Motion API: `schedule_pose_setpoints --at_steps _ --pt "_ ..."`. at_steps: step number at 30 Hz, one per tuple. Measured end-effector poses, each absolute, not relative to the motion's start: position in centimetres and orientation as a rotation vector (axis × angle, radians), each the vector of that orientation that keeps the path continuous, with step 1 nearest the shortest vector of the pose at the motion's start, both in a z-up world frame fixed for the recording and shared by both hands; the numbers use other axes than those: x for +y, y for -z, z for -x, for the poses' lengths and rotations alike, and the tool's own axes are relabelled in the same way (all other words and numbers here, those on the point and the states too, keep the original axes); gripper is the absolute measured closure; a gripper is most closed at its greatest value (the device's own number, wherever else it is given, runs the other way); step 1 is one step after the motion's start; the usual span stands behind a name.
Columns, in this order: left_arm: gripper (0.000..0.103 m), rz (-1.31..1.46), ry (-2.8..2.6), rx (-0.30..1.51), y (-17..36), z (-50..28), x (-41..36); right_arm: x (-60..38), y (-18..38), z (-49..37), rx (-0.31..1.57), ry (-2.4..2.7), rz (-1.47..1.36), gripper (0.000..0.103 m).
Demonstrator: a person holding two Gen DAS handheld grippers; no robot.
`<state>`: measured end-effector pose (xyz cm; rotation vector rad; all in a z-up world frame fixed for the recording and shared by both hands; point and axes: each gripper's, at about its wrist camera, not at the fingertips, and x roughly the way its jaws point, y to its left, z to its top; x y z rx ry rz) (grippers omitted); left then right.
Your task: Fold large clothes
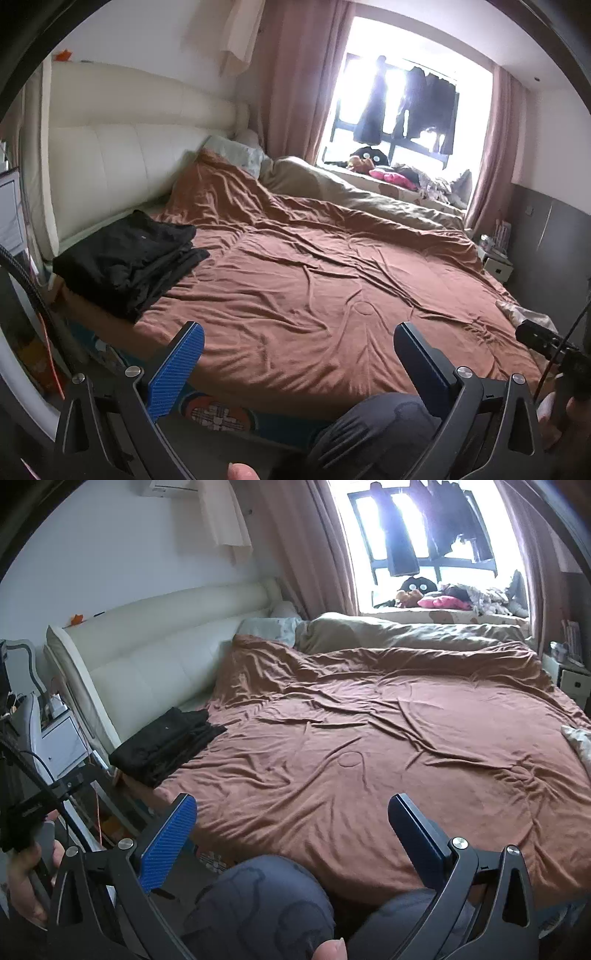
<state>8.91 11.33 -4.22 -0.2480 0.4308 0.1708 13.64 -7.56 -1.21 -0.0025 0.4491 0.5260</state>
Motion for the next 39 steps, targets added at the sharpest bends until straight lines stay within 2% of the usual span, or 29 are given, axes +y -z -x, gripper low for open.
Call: schedule_pose_setpoints --at_steps 10,39 --pt "0.0 0.182 -0.139 0.408 5.0 -8.5 9.1 -9.0 3.0 -12.6 0.422 -0.526 -0.024 0.0" --pt "0.0 0.179 -0.136 0.39 4.7 -8.1 8.5 -9.9 3.6 -12.6 0.395 -0.514 -0.031 0.0"
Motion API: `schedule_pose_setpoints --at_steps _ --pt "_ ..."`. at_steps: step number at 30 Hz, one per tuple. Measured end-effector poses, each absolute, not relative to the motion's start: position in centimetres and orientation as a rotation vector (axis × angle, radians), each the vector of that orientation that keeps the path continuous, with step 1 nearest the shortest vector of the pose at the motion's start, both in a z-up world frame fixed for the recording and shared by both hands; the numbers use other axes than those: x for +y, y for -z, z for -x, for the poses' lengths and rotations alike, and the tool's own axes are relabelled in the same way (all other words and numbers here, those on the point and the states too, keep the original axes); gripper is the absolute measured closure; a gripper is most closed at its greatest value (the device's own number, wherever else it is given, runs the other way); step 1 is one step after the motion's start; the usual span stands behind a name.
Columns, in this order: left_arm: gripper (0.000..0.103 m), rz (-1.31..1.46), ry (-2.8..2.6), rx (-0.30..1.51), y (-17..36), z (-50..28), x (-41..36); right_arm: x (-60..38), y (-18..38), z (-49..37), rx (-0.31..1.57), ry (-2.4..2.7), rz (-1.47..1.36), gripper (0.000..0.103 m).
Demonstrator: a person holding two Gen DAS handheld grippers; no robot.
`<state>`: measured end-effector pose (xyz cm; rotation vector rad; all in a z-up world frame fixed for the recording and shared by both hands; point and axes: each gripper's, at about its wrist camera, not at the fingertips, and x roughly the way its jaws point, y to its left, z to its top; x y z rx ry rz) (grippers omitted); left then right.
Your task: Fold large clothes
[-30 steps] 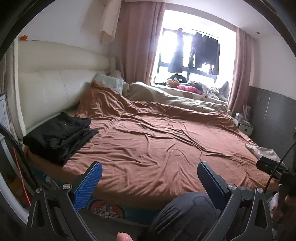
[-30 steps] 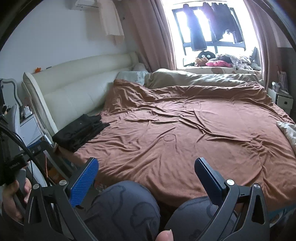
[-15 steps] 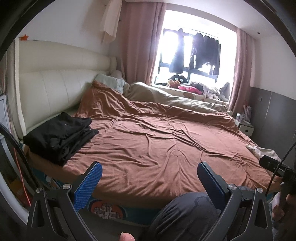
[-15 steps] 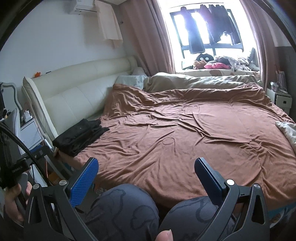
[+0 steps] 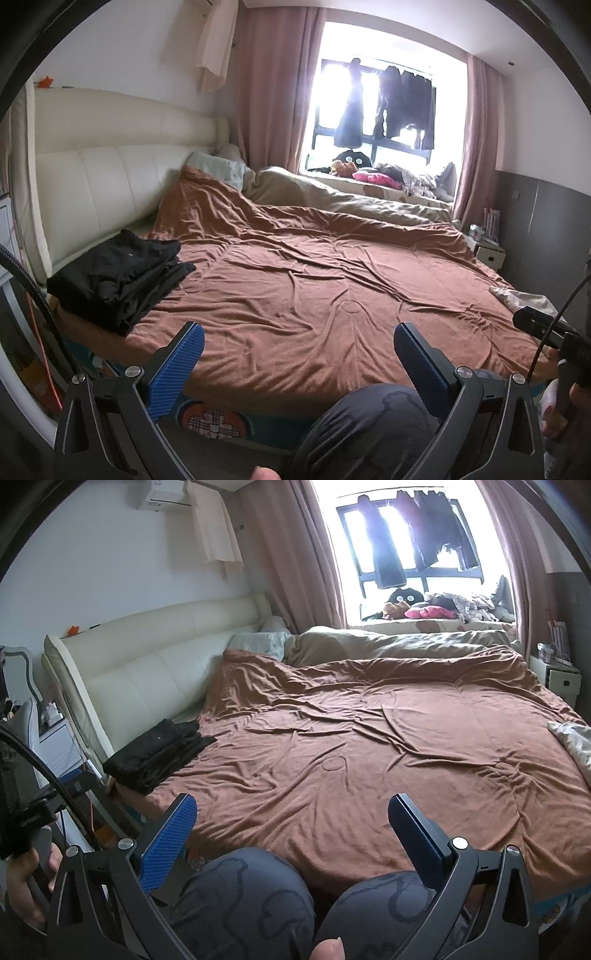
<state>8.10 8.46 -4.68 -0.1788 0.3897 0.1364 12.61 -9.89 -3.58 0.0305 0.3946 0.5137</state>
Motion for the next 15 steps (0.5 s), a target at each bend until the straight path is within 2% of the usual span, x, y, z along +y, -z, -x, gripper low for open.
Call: schedule_pose_setpoints --at_steps 15 --pt "0.0 0.162 -0.108 0.364 3.5 -6.8 6.8 -11.3 3.5 -11.6 0.38 -0.509 -0.044 0.0"
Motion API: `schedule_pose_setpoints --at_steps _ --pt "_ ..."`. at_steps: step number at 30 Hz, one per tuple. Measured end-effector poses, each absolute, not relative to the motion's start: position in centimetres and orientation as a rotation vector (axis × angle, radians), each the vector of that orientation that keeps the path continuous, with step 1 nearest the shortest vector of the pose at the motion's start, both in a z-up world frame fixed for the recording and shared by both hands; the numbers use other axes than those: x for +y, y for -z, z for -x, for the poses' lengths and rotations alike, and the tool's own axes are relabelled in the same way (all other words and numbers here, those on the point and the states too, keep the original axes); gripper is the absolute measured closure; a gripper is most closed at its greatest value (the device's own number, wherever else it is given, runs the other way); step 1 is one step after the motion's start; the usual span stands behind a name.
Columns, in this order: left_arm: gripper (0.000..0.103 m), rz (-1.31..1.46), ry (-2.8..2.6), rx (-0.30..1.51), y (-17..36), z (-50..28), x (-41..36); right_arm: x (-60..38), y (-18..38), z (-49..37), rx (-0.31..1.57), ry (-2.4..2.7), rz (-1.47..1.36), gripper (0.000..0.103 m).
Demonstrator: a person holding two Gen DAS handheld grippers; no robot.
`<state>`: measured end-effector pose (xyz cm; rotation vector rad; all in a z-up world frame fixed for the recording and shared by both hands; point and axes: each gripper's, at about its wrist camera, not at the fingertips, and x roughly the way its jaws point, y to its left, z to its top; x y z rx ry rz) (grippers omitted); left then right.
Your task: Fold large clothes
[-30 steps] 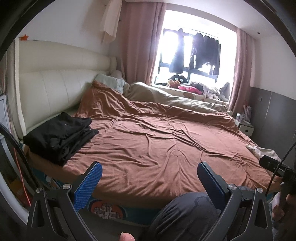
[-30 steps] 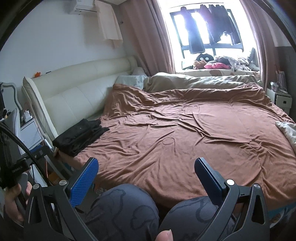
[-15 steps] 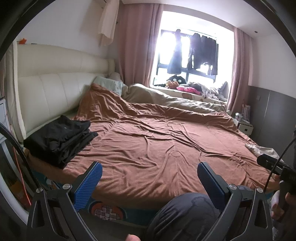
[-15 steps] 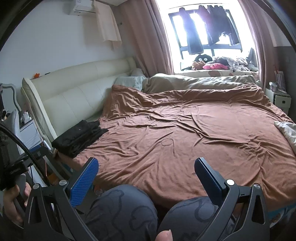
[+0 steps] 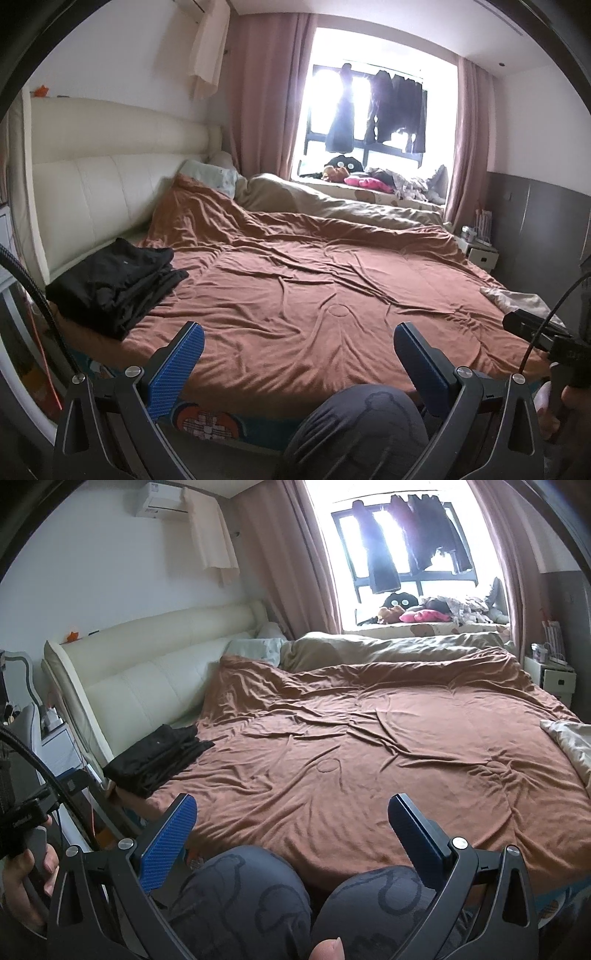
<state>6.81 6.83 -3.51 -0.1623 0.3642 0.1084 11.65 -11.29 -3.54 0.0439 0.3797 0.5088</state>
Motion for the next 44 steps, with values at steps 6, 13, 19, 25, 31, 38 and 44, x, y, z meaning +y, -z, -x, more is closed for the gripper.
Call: schedule_pose_setpoints --at_steps 6,13,19,25,31,38,44 --pt "0.0 0.173 -0.109 0.351 3.2 -6.5 6.7 -11.4 3.7 -11.6 0.383 -0.505 -0.048 0.0" --pt "0.0 0.164 -0.116 0.348 2.7 -6.8 6.7 -12.0 3.2 -11.0 0.386 -0.493 -0.061 0.0" --pt "0.0 0.167 -0.107 0.356 2.8 -6.9 6.6 -12.2 2.8 -10.1 0.373 -0.482 -0.039 0.0" --pt "0.0 0.185 -0.096 0.358 2.8 -6.7 6.6 -12.2 2.8 -9.5 0.374 -0.473 -0.031 0.0" --pt "0.0 0.178 -0.094 0.354 2.8 -5.6 6.3 -12.9 2.8 -8.1 0.367 -0.463 -0.038 0.0" --pt "0.0 0.171 -0.082 0.343 2.4 -4.8 6.5 -13.6 2.7 -6.6 0.362 -0.453 -0.046 0.0" --pt "0.0 0.157 -0.093 0.319 2.0 -3.9 6.7 -13.8 2.4 -5.9 0.358 -0.428 -0.036 0.0"
